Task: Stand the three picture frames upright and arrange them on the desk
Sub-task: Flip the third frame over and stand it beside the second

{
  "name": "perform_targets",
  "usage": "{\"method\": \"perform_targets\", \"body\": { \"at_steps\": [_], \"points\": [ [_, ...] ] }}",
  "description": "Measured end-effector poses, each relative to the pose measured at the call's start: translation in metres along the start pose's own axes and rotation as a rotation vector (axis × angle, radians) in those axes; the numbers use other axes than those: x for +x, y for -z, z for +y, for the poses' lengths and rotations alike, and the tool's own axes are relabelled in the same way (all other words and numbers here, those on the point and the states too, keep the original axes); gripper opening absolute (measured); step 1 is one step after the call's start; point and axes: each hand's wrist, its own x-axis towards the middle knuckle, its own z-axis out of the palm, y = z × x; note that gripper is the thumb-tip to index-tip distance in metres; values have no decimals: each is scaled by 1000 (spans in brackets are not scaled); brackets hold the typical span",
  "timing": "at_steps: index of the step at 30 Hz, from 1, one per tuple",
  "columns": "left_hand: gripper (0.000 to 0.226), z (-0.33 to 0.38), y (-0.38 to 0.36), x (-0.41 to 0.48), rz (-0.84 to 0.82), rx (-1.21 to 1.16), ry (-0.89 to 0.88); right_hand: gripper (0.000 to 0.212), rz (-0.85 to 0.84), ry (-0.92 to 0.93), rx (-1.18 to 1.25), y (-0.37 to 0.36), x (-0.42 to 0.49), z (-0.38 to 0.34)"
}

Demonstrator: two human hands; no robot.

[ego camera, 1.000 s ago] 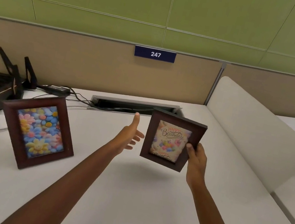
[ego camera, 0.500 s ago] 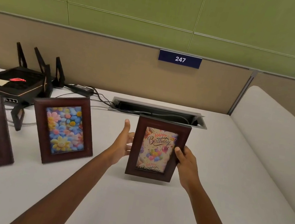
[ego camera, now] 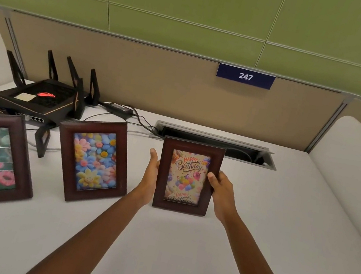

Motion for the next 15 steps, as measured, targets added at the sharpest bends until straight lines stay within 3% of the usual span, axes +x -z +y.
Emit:
{"method": "perform_targets", "body": {
  "at_steps": [7, 15],
  "points": [
    [68, 4, 7, 18, -12, -6, 13, 30, -34, -37, -15, -5, 22, -3],
    [57, 1, 8, 23, 8, 15, 6, 30, -40, -59, -55, -6, 27, -2]
  ]
}}
